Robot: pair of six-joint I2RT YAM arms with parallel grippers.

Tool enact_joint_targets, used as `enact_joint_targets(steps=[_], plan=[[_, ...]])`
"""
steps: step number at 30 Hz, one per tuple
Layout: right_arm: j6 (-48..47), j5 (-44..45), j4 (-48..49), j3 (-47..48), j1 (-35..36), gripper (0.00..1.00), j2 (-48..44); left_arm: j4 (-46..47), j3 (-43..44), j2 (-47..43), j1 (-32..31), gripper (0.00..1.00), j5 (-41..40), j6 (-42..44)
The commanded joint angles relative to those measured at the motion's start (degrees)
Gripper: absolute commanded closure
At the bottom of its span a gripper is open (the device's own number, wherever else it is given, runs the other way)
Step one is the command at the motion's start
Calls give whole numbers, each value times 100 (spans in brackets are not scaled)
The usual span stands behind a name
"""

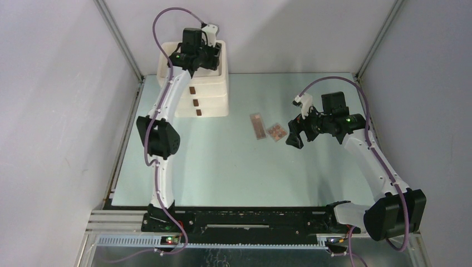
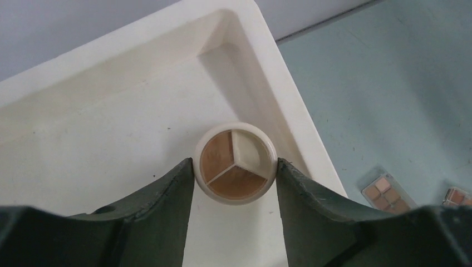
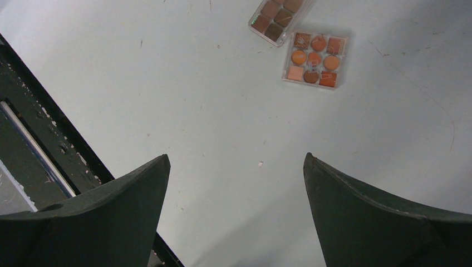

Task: Organize the makeup
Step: Place the makeup in the storage box.

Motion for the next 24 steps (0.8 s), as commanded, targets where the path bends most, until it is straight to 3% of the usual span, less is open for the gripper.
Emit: enact_joint_targets(steps=[1, 9, 14, 19, 24], plan=[[-45, 20, 15, -1, -45, 1, 42, 156, 390, 114, -9, 36, 123, -183], [177, 321, 275, -88, -34, 1, 257, 244, 122, -412, 13, 13, -90, 97], [435, 919, 628, -136, 22, 0, 562, 577, -752, -1338, 136, 2, -112, 243], [509, 1807, 1082, -132, 370, 0, 1070, 810, -1909, -2414, 240, 0, -25, 356], [318, 2485, 1183, 146, 858, 0, 1772, 1297, -3616, -3686, 246, 0, 100, 523]])
